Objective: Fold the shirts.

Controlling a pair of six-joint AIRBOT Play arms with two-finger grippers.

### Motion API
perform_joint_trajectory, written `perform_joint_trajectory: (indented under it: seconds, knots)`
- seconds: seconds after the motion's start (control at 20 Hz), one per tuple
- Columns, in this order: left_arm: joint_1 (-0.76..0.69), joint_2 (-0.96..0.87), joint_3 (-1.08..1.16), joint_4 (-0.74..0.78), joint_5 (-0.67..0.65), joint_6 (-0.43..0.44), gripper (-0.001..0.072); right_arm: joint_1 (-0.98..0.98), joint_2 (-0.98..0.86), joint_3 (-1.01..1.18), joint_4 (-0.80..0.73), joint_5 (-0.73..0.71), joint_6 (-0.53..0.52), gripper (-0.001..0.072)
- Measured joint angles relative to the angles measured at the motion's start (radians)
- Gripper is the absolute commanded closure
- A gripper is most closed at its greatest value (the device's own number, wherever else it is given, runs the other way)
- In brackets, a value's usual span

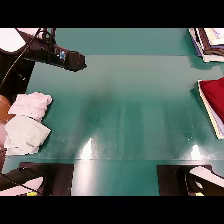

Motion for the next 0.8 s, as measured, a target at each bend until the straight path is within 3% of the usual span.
perform_joint_trajectory:
  seconds: [0.15,0.35,0.4,0.55,0.8]
  knots:
    - [0.0,0.0,0.0,0.0,0.0,0.0,0.0682,0.071,0.036,-0.017,0.126,-0.028,0.001,0.012]
    - [0.0,0.0,0.0,-0.001,-0.011,0.0,0.0682,0.317,0.065,-0.024,0.222,-0.058,-0.012,0.0124]
    - [0.0,0.0,0.0,-0.002,-0.01,0.0,0.0682,0.388,0.066,-0.025,0.231,-0.064,-0.019,0.02]
    - [0.0,0.0,0.0,-0.002,-0.003,0.0,0.0681,0.612,0.068,-0.026,0.251,-0.081,-0.056,0.0678]
    - [0.0,0.0,0.0,-0.002,0.026,0.0,0.0682,0.869,0.07,-0.026,0.261,-0.108,-0.114,0.0695]
